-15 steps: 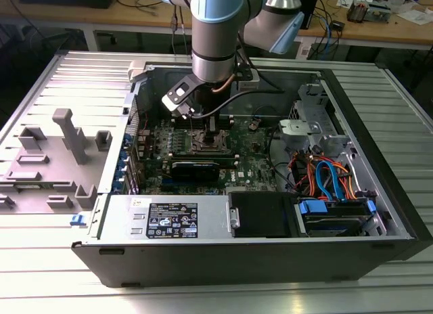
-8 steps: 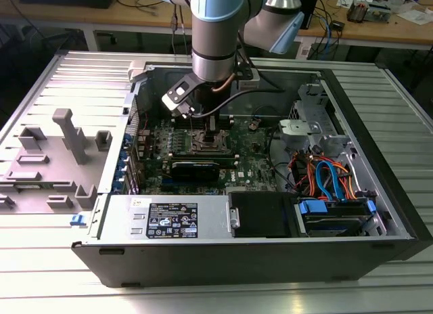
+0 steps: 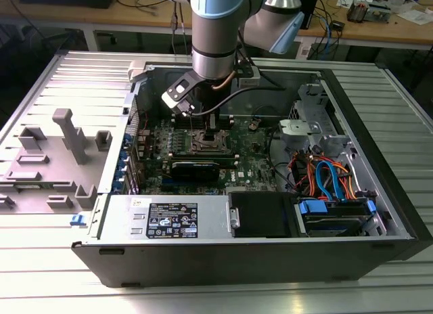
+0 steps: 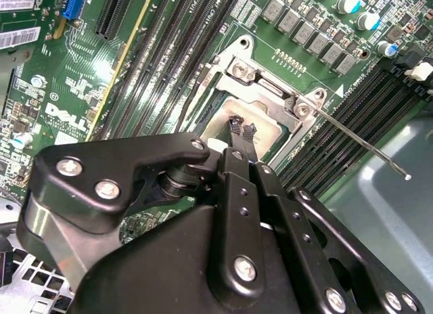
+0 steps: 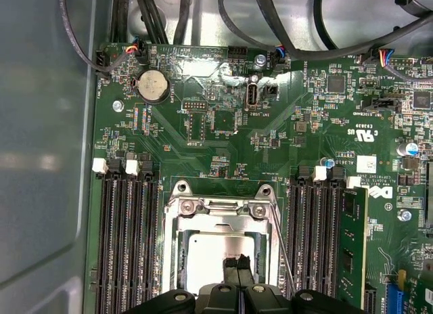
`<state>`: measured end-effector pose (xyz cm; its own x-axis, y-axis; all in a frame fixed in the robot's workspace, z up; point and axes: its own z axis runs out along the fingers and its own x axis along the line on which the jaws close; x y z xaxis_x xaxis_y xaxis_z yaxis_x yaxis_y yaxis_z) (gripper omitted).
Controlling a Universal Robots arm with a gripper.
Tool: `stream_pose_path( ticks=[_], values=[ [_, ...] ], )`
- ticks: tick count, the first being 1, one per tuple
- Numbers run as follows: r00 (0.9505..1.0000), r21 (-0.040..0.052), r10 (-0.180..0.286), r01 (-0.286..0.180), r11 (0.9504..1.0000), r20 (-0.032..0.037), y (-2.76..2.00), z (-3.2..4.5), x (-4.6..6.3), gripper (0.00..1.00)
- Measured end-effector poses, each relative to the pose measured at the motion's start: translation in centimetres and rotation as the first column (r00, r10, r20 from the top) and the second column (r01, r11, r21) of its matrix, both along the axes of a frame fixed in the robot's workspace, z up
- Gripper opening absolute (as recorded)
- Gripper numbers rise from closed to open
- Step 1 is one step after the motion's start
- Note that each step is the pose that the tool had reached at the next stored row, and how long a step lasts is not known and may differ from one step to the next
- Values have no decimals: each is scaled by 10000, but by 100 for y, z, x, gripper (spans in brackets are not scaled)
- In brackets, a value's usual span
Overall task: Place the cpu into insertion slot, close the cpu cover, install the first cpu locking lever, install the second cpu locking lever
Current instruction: 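Install the first cpu locking lever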
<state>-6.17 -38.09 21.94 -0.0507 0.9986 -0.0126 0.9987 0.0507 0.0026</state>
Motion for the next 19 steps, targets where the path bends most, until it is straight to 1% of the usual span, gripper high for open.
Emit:
stream_pose_path(
  ticks=[7, 10, 13, 14, 17, 19],
  values=[
    [10000, -2, 1, -1, 10000, -1, 0, 8, 0, 11],
    [10000, -1, 2, -2, 10000, 0, 0, 36, -1, 11],
    [10000, 0, 2, -2, 10000, 0, 0, 127, -1, 11],
    [10000, -1, 2, -2, 10000, 0, 0, 139, -1, 11],
    [10000, 1, 68, -68, 10000, 0, 0, 143, 0, 11],
    [9997, 1, 244, -244, 9997, 0, 0, 143, 0, 11]
  ],
)
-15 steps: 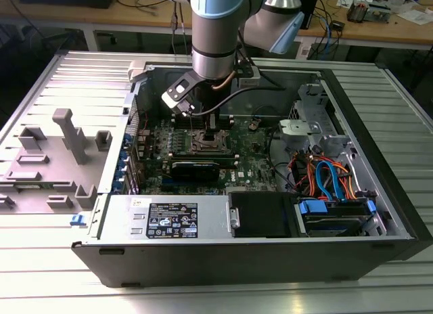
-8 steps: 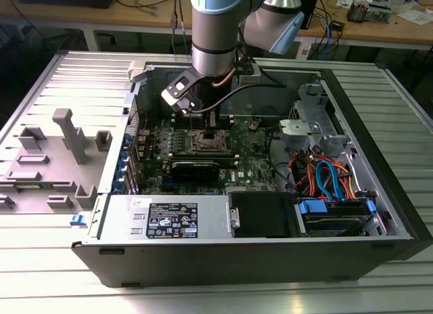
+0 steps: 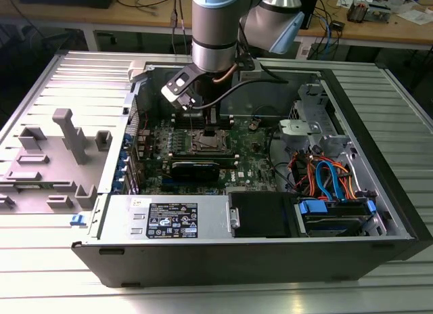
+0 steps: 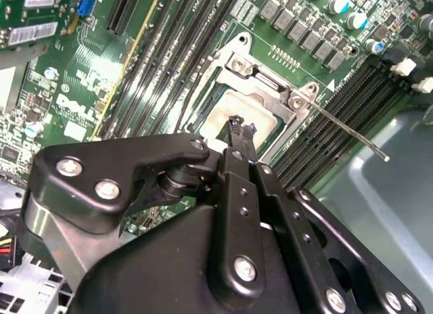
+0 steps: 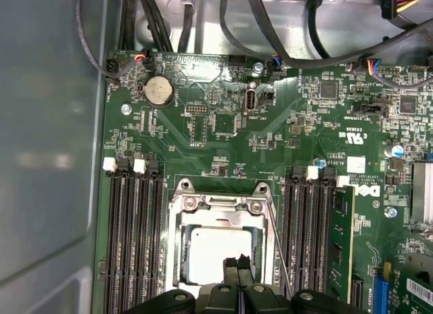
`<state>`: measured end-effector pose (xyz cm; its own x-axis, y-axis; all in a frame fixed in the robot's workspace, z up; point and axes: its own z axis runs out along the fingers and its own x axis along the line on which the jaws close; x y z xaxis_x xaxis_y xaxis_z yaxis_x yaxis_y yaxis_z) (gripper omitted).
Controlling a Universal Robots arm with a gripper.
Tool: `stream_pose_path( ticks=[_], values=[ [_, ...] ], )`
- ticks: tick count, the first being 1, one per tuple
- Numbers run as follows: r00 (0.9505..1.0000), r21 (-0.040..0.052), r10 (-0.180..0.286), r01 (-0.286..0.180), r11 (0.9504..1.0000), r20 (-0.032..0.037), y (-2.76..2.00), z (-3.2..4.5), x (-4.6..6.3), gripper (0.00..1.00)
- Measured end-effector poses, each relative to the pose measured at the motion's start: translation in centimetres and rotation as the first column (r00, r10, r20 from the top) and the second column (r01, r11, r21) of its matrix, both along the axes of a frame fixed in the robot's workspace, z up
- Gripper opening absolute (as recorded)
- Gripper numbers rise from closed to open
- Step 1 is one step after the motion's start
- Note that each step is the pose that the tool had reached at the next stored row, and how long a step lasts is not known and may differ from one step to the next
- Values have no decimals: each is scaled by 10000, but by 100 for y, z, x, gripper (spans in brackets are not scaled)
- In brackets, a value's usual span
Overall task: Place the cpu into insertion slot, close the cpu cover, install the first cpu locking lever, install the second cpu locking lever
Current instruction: 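Install the first cpu locking lever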
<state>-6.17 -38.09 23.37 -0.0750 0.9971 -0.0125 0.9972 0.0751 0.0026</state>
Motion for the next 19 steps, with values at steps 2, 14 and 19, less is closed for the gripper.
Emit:
stream_pose_path(
  ticks=[2, 14, 19],
  values=[
    [9996, -2, 289, -289, 9996, -1, 0, 0, 0, 11],
    [9938, -2, 1109, -1109, 9938, 0, 0, -2, -1, 11],
    [9903, 0, 1388, -1388, 9903, 0, 0, -2, -1, 11]
  ],
)
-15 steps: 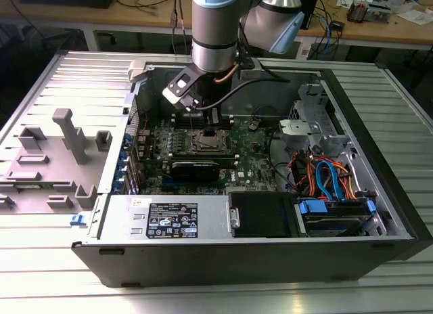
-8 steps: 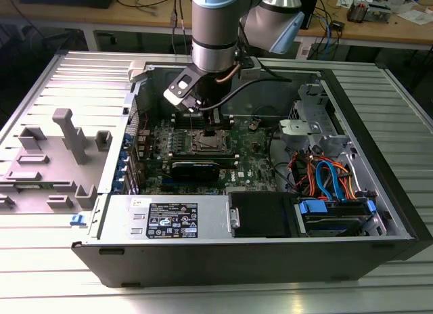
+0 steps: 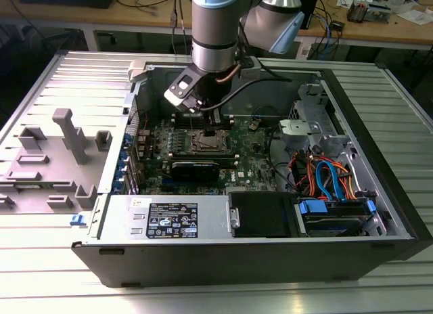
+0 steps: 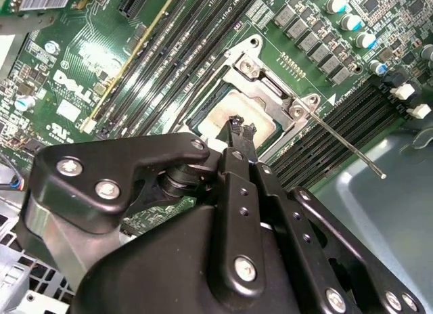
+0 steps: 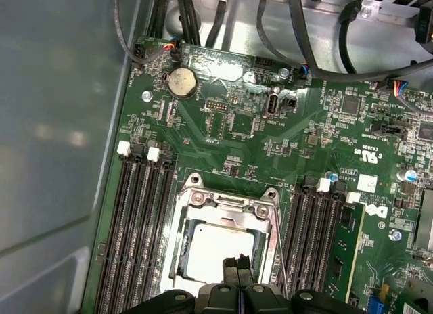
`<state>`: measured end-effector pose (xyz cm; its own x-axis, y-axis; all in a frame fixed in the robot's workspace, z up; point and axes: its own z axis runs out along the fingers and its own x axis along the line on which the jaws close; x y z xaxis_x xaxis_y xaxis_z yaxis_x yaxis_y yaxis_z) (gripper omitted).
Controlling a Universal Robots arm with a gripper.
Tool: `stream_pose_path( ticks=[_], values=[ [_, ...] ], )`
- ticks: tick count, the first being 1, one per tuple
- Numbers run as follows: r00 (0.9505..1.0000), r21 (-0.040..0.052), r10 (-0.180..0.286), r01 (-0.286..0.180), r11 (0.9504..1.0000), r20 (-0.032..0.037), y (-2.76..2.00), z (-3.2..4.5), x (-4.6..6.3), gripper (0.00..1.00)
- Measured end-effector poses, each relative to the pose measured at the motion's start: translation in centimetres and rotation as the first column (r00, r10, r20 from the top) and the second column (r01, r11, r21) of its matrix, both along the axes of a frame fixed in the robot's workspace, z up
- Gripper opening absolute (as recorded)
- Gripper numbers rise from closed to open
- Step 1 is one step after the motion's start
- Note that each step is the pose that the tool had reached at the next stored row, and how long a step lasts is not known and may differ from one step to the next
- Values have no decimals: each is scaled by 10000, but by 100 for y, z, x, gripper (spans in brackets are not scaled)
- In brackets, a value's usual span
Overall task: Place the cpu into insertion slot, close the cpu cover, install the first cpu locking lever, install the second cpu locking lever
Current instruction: 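Install the first cpu locking lever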
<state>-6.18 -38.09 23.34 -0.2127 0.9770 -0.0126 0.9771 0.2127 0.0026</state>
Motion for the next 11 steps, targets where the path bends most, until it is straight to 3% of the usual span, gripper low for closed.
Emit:
stream_pose_path(
  ticks=[5, 11],
  values=[
    [9973, -3, 732, -732, 9973, -2, -1, 19, -1, 11],
    [9969, 0, 793, -793, 9969, 0, 0, 195, -1, 11]
  ],
)
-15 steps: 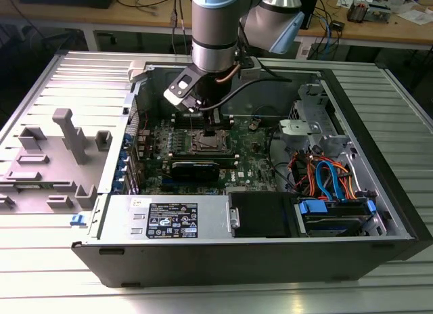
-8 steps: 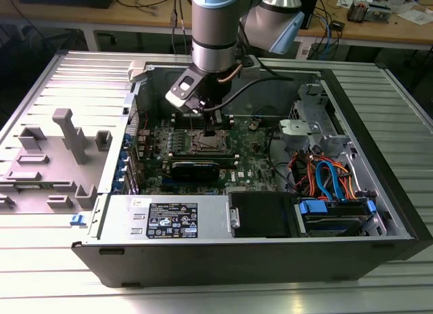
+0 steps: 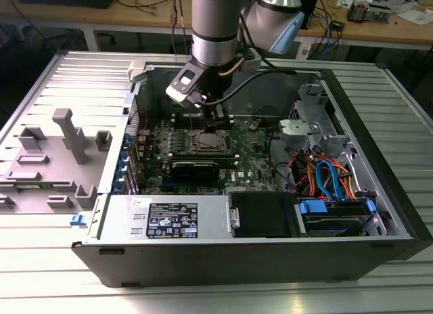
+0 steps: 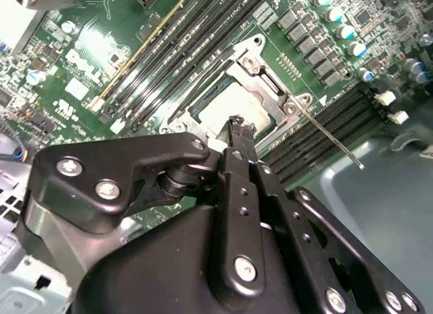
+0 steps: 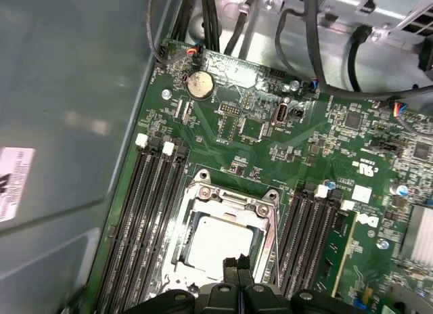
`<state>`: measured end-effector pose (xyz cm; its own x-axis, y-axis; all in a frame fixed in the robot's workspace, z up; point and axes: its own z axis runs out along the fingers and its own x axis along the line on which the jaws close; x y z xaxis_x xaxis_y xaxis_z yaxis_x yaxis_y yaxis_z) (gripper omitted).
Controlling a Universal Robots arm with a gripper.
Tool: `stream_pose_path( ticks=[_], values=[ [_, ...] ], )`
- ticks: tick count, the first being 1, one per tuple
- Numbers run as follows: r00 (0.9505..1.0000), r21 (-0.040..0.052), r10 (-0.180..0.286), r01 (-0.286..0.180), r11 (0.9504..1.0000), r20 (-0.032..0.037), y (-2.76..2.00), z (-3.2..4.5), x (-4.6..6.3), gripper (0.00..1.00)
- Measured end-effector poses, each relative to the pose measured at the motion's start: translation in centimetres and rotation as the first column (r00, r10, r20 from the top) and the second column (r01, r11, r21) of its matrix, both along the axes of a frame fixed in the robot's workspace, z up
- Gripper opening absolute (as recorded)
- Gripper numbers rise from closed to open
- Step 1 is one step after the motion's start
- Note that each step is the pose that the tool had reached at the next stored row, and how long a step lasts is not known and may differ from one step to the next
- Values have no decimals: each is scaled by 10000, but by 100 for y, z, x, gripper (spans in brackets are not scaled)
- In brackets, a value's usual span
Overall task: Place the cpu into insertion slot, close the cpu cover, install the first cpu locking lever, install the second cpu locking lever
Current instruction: 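Install the first cpu locking lever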
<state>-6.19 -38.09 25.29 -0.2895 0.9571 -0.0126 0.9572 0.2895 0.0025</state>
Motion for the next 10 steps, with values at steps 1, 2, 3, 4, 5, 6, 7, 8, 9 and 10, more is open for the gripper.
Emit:
stream_pose_path(
  ticks=[1, 2, 3, 4, 5, 6, 7, 8, 9, 10],
  values=[
    [10000, -1, 14, -14, 10000, 0, 0, 51, 0, 11],
    [10000, 0, 22, -22, 10000, 0, 0, 76, 0, 11],
    [10000, 0, 29, -29, 10000, 0, 0, 95, 0, 11],
    [10000, 0, 34, -34, 10000, 0, 0, 110, 0, 11],
    [10000, -1, 41, -41, 10000, 0, 0, 131, 0, 11],
    [10000, 0, 50, -50, 10000, 1, 0, 155, 0, 11],
    [10000, 0, 58, -58, 10000, 0, 0, 172, 0, 11],
    [10000, 0, 78, -78, 10000, 0, 0, 192, 0, 11],
    [9999, 0, 116, -116, 9999, 0, 0, 195, 0, 11],
    [9997, 2, 236, -236, 9997, 1, 0, 194, 0, 11]
  ],
)
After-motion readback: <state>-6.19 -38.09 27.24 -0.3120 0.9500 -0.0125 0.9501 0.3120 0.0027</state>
